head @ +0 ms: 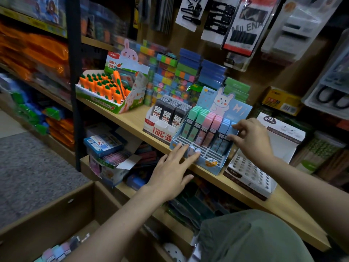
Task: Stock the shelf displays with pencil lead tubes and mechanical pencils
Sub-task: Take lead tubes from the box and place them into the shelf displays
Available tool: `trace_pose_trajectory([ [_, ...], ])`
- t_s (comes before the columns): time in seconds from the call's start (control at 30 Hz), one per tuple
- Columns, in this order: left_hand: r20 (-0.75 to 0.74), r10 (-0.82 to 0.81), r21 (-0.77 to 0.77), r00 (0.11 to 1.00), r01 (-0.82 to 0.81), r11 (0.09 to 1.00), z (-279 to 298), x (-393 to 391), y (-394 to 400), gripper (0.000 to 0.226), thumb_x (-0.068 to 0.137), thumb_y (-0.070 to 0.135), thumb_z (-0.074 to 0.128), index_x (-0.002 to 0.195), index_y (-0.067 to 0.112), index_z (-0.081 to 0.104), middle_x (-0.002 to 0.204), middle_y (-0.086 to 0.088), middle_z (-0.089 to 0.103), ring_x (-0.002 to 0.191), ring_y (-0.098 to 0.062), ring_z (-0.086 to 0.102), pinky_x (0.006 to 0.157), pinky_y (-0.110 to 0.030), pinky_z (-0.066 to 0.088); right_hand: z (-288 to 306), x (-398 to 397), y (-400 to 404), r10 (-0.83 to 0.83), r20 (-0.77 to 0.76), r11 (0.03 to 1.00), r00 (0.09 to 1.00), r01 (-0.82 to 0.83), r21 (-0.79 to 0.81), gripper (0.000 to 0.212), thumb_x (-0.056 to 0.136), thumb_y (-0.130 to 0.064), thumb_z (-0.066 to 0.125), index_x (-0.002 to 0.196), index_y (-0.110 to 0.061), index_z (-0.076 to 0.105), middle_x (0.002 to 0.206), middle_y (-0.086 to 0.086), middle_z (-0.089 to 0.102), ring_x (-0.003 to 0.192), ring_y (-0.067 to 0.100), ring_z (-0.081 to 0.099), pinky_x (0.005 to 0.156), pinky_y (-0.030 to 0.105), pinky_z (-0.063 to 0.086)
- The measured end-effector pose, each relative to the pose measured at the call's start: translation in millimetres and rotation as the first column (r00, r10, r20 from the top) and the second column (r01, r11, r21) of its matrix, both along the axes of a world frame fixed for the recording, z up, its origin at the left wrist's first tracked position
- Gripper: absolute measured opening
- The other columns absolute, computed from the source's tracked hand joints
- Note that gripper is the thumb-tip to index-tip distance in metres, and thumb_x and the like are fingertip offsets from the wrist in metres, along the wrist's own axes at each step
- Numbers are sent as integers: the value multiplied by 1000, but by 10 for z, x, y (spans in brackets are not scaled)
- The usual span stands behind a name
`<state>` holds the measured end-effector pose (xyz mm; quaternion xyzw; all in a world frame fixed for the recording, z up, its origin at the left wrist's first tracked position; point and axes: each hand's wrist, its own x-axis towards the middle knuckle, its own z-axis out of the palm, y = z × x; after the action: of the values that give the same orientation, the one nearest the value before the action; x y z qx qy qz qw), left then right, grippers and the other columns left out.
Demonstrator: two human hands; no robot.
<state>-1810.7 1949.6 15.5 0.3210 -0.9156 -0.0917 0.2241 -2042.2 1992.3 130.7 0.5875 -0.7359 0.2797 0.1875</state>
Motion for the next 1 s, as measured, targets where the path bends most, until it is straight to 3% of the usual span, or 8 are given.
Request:
trace_pose_trajectory([
  [0.2,-28,-15,41,1000,16,999,16,25,24,69,99,43,45,152,45,0,163,9,-9,149,-12,-14,121,-46,15,3,99,53,-50,-33,998,998,52,41,37,82,-28,76,114,-13,65,109,2,52,86,16,54,72,33,51],
  [0.3,-173,-39,96,984,56,994,-8,84,118,64,100,38,47,152,44,10,162,13,-2,149,-9,-5,119,-39,14,-7,210,151,-66,5,998,998,66,-4,39,86,-31,72,118,-13,59,116,5,51,96,16,53,77,33,50],
  [0.4,-388,1,132,922,54,990,-82,223,218,45,99,29,51,142,32,40,153,11,28,141,-7,22,113,-28,26,-70,518,244,138,84,987,987,-129,-98,29,88,-21,68,112,-14,55,108,2,52,93,14,54,78,37,52],
  [0.53,-478,248,373,843,-61,926,-270,600,243,18,95,22,56,112,21,63,109,7,64,105,-8,57,92,-32,48,-321,1269,255,517,68,842,853,-521,138,8,87,-22,67,92,-23,62,88,-10,58,75,3,57,66,22,50],
  [0.63,-349,557,624,753,-257,738,-636,1057,225,11,92,19,61,100,22,68,99,2,71,93,-14,64,83,-30,51,-664,1877,174,681,133,653,720,-679,337,4,85,-28,65,87,-25,64,85,-10,61,75,3,57,67,21,47],
  [0.73,-169,873,819,458,-427,383,-1182,1560,372,14,90,8,59,99,10,70,105,-11,71,100,-25,64,82,-26,46,-1196,2356,61,679,290,503,674,-715,485,4,85,-24,66,83,-26,64,80,-11,64,74,5,59,68,22,45],
  [0.83,73,980,876,185,-482,25,-1768,1908,715,21,91,8,53,108,6,67,116,-19,66,110,-34,60,92,-35,48,-1877,2686,-24,538,400,380,742,-637,671,12,88,-24,62,91,-18,73,89,-1,72,83,14,65,74,24,48],
  [1.0,354,924,833,142,-498,-242,-2468,2058,1108,43,92,20,58,134,14,50,139,-13,48,124,-32,50,106,-35,41,-2938,2967,10,323,518,206,792,-593,778,20,89,-15,59,104,-17,72,110,7,71,106,22,65,77,20,43],
])
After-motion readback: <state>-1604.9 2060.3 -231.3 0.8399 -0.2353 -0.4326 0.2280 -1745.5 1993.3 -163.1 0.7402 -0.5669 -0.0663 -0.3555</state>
